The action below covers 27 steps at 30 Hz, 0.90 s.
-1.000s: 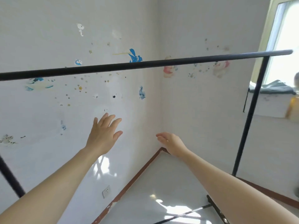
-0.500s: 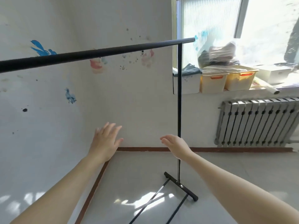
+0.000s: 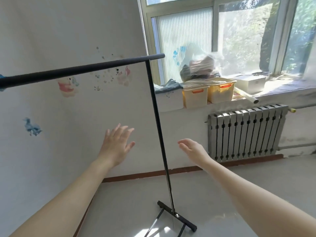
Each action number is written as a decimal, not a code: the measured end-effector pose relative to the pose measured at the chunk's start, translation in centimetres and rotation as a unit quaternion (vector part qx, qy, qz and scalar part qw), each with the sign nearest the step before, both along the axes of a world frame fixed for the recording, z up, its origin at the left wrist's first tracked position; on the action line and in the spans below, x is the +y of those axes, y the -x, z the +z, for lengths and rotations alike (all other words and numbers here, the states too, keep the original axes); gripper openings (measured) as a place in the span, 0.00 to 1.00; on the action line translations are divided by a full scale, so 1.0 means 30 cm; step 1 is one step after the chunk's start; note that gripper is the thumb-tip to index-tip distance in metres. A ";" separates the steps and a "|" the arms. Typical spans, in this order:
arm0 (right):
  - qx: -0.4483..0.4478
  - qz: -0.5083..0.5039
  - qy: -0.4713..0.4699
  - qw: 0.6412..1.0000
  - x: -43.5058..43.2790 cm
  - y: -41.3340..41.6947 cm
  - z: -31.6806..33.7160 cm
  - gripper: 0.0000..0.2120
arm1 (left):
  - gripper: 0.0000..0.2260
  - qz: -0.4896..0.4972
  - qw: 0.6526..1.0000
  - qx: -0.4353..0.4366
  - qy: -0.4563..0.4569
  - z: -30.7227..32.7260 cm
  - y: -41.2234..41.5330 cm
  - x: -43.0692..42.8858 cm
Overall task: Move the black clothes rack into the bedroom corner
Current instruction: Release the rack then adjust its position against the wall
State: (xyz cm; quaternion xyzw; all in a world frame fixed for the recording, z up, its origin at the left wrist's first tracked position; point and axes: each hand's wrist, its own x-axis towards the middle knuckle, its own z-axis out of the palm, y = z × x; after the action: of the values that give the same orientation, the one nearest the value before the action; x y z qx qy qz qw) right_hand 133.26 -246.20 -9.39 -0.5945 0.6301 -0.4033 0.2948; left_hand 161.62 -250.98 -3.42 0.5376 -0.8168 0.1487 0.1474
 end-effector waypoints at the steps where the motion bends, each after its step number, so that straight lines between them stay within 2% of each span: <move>1: -0.002 0.009 0.000 1.000 -0.030 0.041 0.002 0.15 | 0.23 0.006 1.000 0.001 0.002 0.004 0.041 -0.023; 7: -0.004 0.056 -0.005 0.998 -0.198 0.308 0.034 0.15 | 0.23 0.069 0.997 -0.005 -0.029 0.014 0.305 -0.154; 14: 0.036 0.090 0.016 0.995 -0.406 0.552 0.111 0.15 | 0.23 0.107 0.994 -0.011 -0.014 0.083 0.526 -0.297; 20: 0.033 0.129 0.047 0.990 -0.646 0.575 0.148 0.14 | 0.22 0.133 0.991 -0.011 -0.001 0.118 0.575 -0.487; 27: 0.080 0.189 0.023 0.978 -0.912 0.525 0.113 0.16 | 0.21 0.167 0.983 0.062 -0.032 0.066 0.537 -0.717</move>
State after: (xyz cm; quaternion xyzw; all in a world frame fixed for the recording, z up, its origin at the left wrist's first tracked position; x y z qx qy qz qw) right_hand 117.51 -273.57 -6.00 -0.7398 0.5186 -0.3056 0.3004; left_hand 145.52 -272.49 -1.43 0.6791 -0.7092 0.1112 0.1533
